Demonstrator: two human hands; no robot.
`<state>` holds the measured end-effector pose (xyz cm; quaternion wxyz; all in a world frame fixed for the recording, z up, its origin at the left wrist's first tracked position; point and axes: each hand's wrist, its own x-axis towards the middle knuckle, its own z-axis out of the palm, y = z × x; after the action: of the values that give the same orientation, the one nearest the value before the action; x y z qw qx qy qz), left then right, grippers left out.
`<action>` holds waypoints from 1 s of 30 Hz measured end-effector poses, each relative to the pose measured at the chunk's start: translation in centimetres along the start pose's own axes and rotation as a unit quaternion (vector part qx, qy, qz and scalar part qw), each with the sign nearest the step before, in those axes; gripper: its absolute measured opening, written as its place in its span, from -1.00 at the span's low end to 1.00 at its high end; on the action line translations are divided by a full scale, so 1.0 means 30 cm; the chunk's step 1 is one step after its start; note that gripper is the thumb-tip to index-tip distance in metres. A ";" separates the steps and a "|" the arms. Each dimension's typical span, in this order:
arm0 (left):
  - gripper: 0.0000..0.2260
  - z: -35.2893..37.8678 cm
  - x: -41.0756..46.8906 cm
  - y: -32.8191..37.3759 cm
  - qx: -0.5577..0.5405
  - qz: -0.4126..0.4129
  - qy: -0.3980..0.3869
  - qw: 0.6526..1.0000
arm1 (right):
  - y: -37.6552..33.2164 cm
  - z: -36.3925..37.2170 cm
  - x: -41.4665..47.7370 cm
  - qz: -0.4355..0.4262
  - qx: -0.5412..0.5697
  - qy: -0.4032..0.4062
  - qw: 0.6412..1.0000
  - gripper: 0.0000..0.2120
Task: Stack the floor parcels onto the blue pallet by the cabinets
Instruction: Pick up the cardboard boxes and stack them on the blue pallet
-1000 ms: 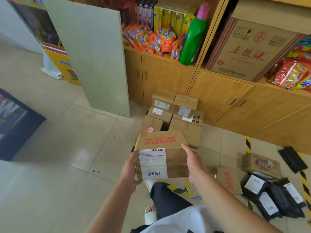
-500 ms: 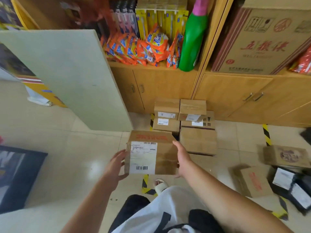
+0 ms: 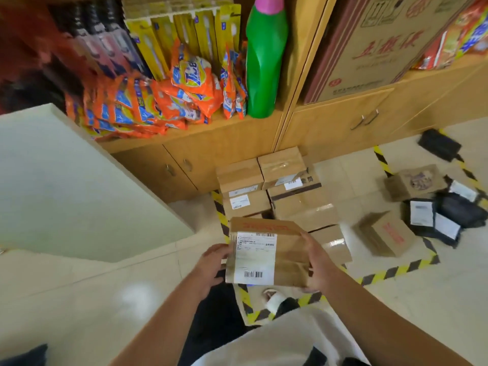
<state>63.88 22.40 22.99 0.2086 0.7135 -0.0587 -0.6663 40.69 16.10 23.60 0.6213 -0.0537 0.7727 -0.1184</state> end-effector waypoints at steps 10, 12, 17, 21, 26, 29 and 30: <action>-0.70 -0.075 0.430 0.095 0.140 -0.044 0.005 0.989 | 0.038 0.290 0.283 0.078 -0.024 0.081 0.993 -0.54; -0.63 -0.065 0.537 0.080 0.153 -0.050 0.021 0.987 | 0.066 0.307 0.382 0.077 -0.037 0.051 0.995 -0.56; -0.64 -0.038 0.824 0.072 0.149 -0.060 0.041 0.986 | 0.032 0.356 0.615 0.065 -0.032 0.035 0.997 -0.75; -0.65 -0.010 1.023 0.079 0.098 -0.042 0.079 0.991 | -0.072 0.423 0.828 -0.033 -0.087 0.002 0.996 -0.50; -0.58 0.020 1.225 0.070 0.045 -0.015 0.098 0.994 | -0.216 0.496 1.011 -0.067 -0.122 -0.046 0.989 -0.56; -0.58 0.032 1.270 0.057 0.035 0.002 0.101 0.994 | -0.249 0.514 1.054 -0.078 -0.135 -0.084 0.984 -0.52; -0.58 0.036 1.275 0.057 0.034 0.012 0.101 0.994 | -0.259 0.521 1.065 -0.089 -0.136 -0.086 0.983 -0.49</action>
<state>67.19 6.76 -11.82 0.1971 0.7829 -0.0689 -0.5861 48.30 -0.57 -7.87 0.6596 -0.2162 0.7172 -0.0616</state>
